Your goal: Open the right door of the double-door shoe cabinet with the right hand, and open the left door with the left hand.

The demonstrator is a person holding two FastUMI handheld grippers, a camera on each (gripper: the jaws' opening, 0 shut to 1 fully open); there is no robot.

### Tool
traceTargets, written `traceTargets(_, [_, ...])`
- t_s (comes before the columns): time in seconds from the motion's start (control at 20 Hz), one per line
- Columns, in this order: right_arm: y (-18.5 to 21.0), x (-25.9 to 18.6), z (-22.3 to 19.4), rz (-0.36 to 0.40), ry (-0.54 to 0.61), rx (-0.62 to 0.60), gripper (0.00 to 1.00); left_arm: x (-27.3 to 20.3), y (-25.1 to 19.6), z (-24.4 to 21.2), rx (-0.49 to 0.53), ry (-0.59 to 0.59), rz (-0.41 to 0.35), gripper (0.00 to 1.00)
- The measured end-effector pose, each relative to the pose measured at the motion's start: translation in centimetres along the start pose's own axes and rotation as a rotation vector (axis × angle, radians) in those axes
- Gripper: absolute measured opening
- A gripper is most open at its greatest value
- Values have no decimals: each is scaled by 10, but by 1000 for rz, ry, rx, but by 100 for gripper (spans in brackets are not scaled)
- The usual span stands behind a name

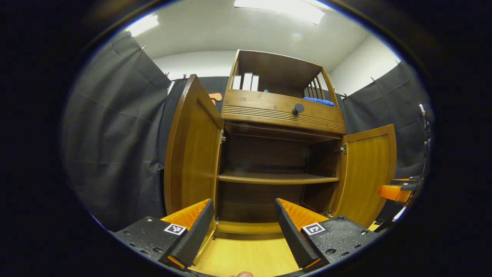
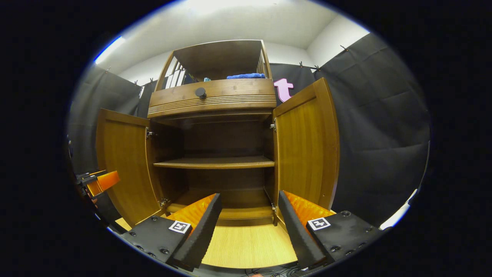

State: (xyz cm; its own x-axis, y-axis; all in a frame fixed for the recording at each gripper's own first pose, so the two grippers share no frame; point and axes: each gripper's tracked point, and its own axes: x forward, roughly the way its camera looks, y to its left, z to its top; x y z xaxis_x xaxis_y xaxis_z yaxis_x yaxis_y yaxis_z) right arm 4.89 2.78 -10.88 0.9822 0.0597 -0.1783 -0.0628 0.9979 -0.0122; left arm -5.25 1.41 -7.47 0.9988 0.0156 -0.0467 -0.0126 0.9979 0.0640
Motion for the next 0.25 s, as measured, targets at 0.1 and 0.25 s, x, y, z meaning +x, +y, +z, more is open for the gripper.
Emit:
traceTargets(0.1, [-1, -1, -1, -4, 1, 5, 95, 0, -1, 0, -1, 3, -2, 95])
traceTargets(0.25, [-3, -2, -2, -8, 1, 9, 89, -2, -1, 0, -2, 1, -4, 92])
